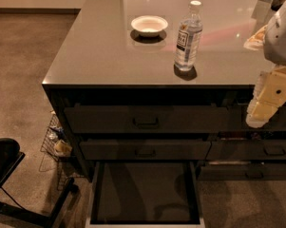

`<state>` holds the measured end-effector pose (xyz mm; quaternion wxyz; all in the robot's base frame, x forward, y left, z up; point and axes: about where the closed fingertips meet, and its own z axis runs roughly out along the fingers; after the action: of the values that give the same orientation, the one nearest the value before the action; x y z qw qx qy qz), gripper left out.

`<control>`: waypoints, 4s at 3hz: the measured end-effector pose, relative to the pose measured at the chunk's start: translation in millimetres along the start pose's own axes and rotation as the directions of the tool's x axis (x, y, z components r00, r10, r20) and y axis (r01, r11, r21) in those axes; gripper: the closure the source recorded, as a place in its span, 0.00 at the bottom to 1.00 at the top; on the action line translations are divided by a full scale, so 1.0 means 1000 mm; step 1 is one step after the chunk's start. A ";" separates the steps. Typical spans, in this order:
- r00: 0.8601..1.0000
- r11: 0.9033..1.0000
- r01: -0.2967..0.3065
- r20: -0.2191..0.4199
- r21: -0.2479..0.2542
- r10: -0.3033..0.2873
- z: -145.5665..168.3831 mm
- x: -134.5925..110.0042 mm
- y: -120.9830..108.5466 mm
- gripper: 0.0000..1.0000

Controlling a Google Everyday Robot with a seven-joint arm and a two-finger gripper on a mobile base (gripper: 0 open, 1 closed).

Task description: Place blue plastic bottle into bottom drawer

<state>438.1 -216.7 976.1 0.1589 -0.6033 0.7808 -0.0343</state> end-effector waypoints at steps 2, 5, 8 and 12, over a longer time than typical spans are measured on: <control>0.999 1.000 -0.014 0.050 0.014 0.013 0.003 -0.002 -0.010 0.00; 0.831 0.988 -0.141 0.550 0.055 0.088 0.036 -0.011 -0.091 0.00; 0.778 0.980 -0.191 0.617 0.050 0.120 0.045 -0.019 -0.098 0.00; 0.239 0.857 -0.513 0.951 -0.047 0.195 0.120 -0.009 -0.268 0.00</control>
Offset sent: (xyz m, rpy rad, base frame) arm 0.0319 -0.0043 -0.0059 0.1480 -0.0489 -0.0107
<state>724.4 -264.2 930.3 0.6619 -0.2867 0.6469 0.2474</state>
